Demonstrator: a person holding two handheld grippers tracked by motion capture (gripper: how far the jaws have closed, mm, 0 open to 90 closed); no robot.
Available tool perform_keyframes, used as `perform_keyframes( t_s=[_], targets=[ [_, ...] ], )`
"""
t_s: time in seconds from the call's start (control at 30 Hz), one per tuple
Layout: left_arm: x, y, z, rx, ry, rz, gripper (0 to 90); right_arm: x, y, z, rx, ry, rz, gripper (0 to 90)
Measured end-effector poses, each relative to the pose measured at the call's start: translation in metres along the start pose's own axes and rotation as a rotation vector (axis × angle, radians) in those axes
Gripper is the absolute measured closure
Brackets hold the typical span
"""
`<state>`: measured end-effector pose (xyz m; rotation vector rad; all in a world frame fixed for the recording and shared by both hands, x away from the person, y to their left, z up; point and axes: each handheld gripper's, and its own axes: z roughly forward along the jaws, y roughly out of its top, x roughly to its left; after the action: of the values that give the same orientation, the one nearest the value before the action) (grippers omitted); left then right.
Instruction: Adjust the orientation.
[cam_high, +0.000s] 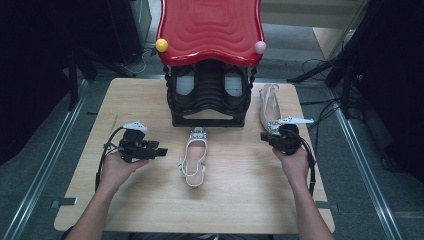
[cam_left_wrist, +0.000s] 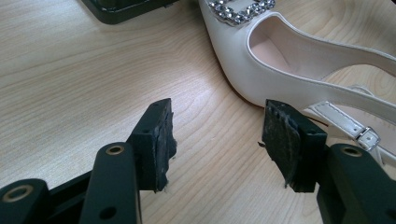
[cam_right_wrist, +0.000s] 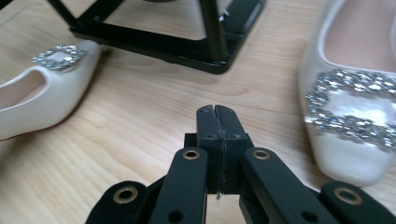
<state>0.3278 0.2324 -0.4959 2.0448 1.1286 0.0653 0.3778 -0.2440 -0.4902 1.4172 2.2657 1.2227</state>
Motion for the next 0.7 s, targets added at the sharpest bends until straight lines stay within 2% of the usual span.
perform_keyframes(
  t_s=[0.3, 0.7],
  targets=[
    [0.000, -0.002, -0.001, 0.002, 0.006, 0.005, 43.9, -0.026, 0.004, 0.005, 0.010, -0.050, 0.015, 90.0],
    [0.001, -0.011, -0.008, -0.003, 0.023, -0.008, 43.8, -0.057, 0.011, -0.001, -0.011, -0.108, 0.058, 90.0]
  ],
)
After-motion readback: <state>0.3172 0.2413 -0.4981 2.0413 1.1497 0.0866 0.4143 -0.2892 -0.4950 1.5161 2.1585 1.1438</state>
